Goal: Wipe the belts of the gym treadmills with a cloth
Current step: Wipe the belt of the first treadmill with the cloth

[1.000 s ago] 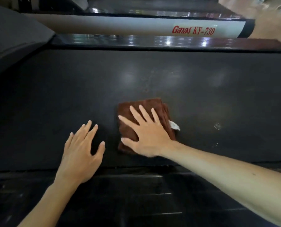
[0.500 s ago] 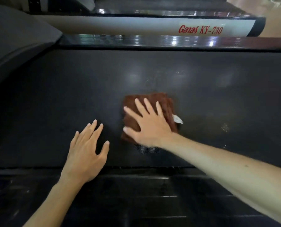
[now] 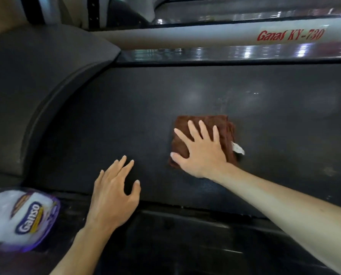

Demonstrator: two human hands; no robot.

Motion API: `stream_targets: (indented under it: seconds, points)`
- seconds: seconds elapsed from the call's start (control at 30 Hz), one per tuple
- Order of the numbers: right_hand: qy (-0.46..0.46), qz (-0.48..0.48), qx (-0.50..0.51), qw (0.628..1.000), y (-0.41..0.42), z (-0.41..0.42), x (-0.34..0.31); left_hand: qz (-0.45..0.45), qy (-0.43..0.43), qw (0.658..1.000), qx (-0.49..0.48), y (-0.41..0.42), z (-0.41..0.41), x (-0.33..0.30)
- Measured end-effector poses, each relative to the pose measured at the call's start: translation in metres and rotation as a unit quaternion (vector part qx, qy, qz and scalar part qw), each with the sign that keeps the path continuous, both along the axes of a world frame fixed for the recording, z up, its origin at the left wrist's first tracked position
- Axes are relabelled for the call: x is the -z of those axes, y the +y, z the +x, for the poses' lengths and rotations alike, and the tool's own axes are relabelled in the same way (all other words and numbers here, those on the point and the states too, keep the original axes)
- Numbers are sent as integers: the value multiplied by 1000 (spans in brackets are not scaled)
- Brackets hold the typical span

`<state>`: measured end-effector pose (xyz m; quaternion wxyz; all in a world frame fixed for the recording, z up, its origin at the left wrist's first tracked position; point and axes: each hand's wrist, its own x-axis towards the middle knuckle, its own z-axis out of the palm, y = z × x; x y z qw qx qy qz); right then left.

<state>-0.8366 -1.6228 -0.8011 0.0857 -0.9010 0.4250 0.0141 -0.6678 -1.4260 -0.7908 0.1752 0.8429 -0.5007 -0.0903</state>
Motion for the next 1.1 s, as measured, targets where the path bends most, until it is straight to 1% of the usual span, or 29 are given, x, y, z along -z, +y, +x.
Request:
stream_targets:
  seconds: [0.1, 0.17, 0.23, 0.3, 0.37, 0.43, 0.5, 0.57, 0.63, 0.7, 0.77, 0.83, 0.9, 0.97, 1.03, 1.1]
  points:
    - [-27, -1, -133, 991, 49, 6, -1, 2, -2, 1000, -17, 4, -2, -1]
    - [-29, -1, -163, 986, 65, -19, 0, -1, 4, 1000, -25, 2, -4, 0]
    - [-9, -14, -138, 990, 57, -45, 0, 0, 4, 999, -37, 0, -2, 0]
    - [25, -18, -62, 998, 34, -55, -1, 1, -1, 999, -40, -1, -3, 1]
    - [31, -10, 16, 999, 7, -37, -3, -6, 3, 999, -45, -2, -5, -1]
    - [18, 0, 50, 999, -12, 0, -2, -8, 4, 999, -47, -2, -6, -2]
    - [9, 5, 26, 1000, -12, 36, 0, -4, 2, 999, -50, -2, -5, -2]
    - [-1, 1, -47, 999, 11, 54, 0, 3, 1, 999, -50, -1, -3, -1]
    - [-22, -5, -131, 991, 45, 43, 1, 8, 3, 999, -52, -2, -3, -1]
    - [-29, 0, -174, 984, 67, 12, 1, 7, 5, 999, -52, -2, -2, 0]
    - [-14, -10, -160, 987, 62, -21, 0, -1, 2, 999, -50, -2, -2, 2]
    - [16, -19, -96, 995, 34, -38, -2, 2, 2, 999, -49, -3, -3, 2]
    - [30, -6, -15, 999, 4, -26, -6, 3, -1, 999, -47, -4, -3, 2]
    - [28, 5, 32, 999, -14, 8, -5, -4, -5, 999, -50, -3, -3, 2]
    - [19, 5, 26, 999, -13, 41, -3, -7, -3, 999, -51, -3, -4, 2]
    - [5, -7, -32, 999, 11, 56, 0, -5, 1, 999, -52, -2, -3, 2]
